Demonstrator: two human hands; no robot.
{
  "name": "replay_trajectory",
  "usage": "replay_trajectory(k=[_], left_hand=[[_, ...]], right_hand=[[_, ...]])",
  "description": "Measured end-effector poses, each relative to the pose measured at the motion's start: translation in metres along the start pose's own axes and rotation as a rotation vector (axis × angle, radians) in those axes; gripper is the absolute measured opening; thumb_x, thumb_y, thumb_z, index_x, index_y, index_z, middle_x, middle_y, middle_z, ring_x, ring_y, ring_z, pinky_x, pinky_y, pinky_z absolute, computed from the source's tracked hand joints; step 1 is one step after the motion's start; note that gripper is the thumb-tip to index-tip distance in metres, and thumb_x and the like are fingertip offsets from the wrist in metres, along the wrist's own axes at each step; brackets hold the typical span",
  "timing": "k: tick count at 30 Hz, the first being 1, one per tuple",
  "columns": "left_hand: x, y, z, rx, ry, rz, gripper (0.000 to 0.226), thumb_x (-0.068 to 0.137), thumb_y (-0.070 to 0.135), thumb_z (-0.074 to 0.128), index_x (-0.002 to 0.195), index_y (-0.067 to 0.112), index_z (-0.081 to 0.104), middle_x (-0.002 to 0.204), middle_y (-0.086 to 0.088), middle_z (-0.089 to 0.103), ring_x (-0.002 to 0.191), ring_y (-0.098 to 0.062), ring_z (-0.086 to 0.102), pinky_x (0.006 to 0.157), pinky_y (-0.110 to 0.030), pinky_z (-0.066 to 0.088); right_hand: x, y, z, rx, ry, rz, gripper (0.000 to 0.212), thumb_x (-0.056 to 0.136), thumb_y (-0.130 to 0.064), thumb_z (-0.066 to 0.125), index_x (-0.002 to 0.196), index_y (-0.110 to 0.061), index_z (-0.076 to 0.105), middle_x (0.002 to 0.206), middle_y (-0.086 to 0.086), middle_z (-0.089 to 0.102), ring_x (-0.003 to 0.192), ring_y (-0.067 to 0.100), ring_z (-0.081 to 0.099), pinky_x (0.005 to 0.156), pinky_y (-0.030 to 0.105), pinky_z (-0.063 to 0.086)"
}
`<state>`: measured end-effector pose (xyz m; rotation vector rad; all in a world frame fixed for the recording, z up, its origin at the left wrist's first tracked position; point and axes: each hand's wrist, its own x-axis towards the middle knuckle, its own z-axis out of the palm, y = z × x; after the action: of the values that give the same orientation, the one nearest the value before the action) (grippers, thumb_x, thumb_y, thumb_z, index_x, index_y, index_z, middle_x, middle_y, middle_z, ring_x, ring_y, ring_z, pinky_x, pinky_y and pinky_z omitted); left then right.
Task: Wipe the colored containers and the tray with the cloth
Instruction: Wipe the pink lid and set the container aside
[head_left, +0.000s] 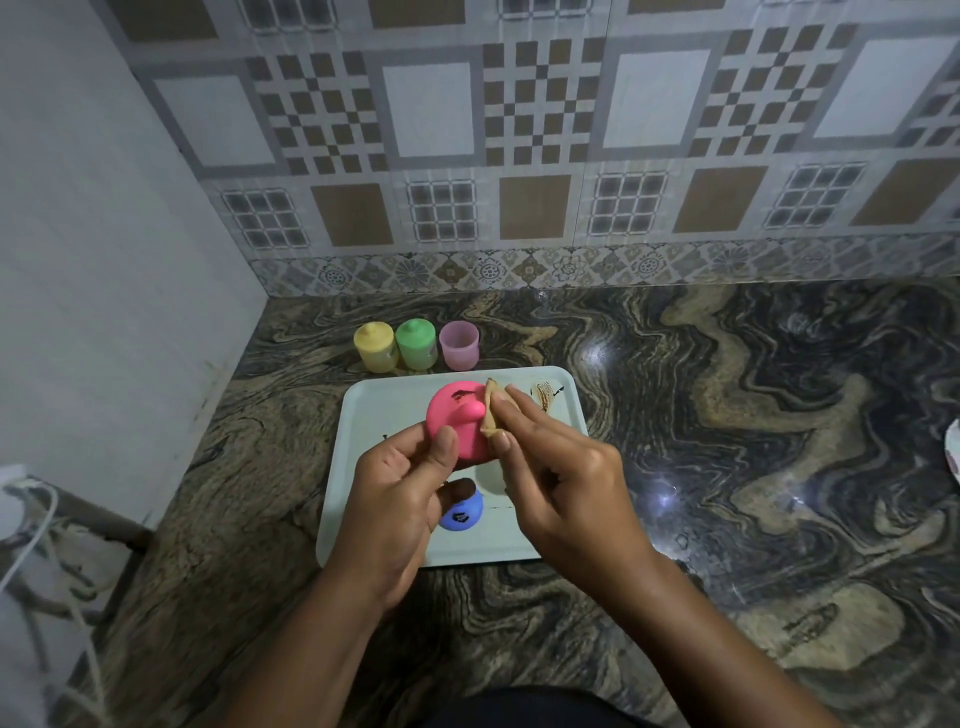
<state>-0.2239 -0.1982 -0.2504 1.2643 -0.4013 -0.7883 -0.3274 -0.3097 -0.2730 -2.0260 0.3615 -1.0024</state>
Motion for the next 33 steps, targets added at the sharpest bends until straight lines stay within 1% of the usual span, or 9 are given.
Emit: replay_trajectory(k=[4, 7, 13, 16, 19, 22, 25, 29, 33], left_hand=[[0.003, -0.001, 0.002, 0.029, 0.067, -0.003, 0.032, 0.097, 0.032, 0.052, 0.116, 0.015, 0.071, 0.116, -0.011, 0.073, 0.116, -0.028, 0.066, 0.106, -0.060, 0.043], [0.004, 0.000, 0.005, 0.005, 0.099, 0.023, 0.033, 0.097, 0.029, 0.050, 0.115, 0.011, 0.071, 0.115, -0.012, 0.073, 0.115, -0.029, 0.066, 0.101, -0.052, 0.050], [0.003, 0.005, 0.000, -0.036, 0.028, 0.002, 0.030, 0.094, 0.028, 0.052, 0.100, 0.011, 0.077, 0.108, -0.020, 0.072, 0.098, -0.027, 0.067, 0.066, -0.027, 0.055], [0.002, 0.005, 0.002, -0.003, -0.031, 0.041, 0.036, 0.093, 0.030, 0.051, 0.114, 0.008, 0.070, 0.115, -0.013, 0.073, 0.108, -0.023, 0.068, 0.072, -0.029, 0.056], [-0.001, 0.004, 0.005, 0.069, -0.080, 0.099, 0.039, 0.091, 0.020, 0.056, 0.128, 0.013, 0.062, 0.121, -0.007, 0.072, 0.113, -0.019, 0.068, 0.074, -0.029, 0.057], [-0.002, 0.006, 0.000, 0.053, -0.080, 0.083, 0.039, 0.089, 0.018, 0.057, 0.128, 0.014, 0.063, 0.112, -0.008, 0.074, 0.099, -0.015, 0.069, 0.060, -0.024, 0.052], [0.002, 0.009, -0.003, 0.058, -0.056, 0.060, 0.035, 0.091, 0.022, 0.055, 0.123, 0.014, 0.067, 0.106, -0.008, 0.075, 0.087, -0.012, 0.065, 0.057, -0.024, 0.050], [0.003, 0.005, 0.005, 0.020, 0.046, 0.072, 0.036, 0.099, 0.021, 0.049, 0.134, 0.015, 0.059, 0.123, -0.005, 0.071, 0.112, -0.023, 0.068, 0.077, -0.037, 0.057], [0.000, 0.006, 0.007, -0.003, 0.007, 0.113, 0.046, 0.094, 0.013, 0.052, 0.140, 0.011, 0.052, 0.123, -0.005, 0.071, 0.109, -0.023, 0.070, 0.070, -0.031, 0.059]], right_hand=[[-0.002, -0.003, 0.000, 0.012, -0.016, 0.014, 0.034, 0.098, -0.015, 0.061, 0.131, -0.006, 0.065, 0.135, 0.006, 0.063, 0.135, 0.005, 0.050, 0.103, 0.031, 0.052], [-0.003, -0.005, 0.003, -0.005, -0.013, -0.010, 0.035, 0.098, -0.015, 0.062, 0.131, -0.006, 0.064, 0.135, 0.007, 0.063, 0.136, 0.008, 0.049, 0.108, 0.026, 0.047], [0.005, -0.007, -0.004, 0.003, 0.012, 0.046, 0.031, 0.098, -0.014, 0.063, 0.128, -0.010, 0.068, 0.129, 0.000, 0.066, 0.130, 0.003, 0.055, 0.106, 0.022, 0.047], [0.005, -0.009, -0.005, 0.037, 0.011, 0.125, 0.030, 0.098, -0.018, 0.063, 0.127, -0.015, 0.069, 0.129, -0.011, 0.062, 0.121, -0.003, 0.060, 0.097, 0.021, 0.053], [0.006, -0.012, -0.005, 0.014, 0.028, 0.072, 0.032, 0.097, -0.016, 0.063, 0.128, -0.012, 0.068, 0.129, -0.005, 0.065, 0.124, -0.001, 0.059, 0.098, 0.018, 0.051], [0.008, -0.014, -0.006, 0.013, 0.026, 0.006, 0.030, 0.097, -0.010, 0.064, 0.127, -0.010, 0.068, 0.127, -0.001, 0.068, 0.126, -0.003, 0.056, 0.101, 0.016, 0.047], [0.012, -0.014, -0.008, 0.088, 0.000, 0.098, 0.029, 0.097, -0.014, 0.063, 0.126, -0.014, 0.069, 0.123, -0.006, 0.069, 0.122, 0.005, 0.062, 0.096, 0.019, 0.052], [0.012, -0.013, -0.003, 0.090, 0.000, 0.096, 0.029, 0.098, -0.015, 0.062, 0.127, -0.014, 0.069, 0.128, -0.010, 0.066, 0.117, 0.001, 0.065, 0.091, 0.024, 0.056], [0.008, -0.013, 0.000, 0.006, 0.009, 0.013, 0.031, 0.097, -0.013, 0.062, 0.128, -0.011, 0.068, 0.131, -0.005, 0.064, 0.125, -0.005, 0.056, 0.099, 0.018, 0.050]])
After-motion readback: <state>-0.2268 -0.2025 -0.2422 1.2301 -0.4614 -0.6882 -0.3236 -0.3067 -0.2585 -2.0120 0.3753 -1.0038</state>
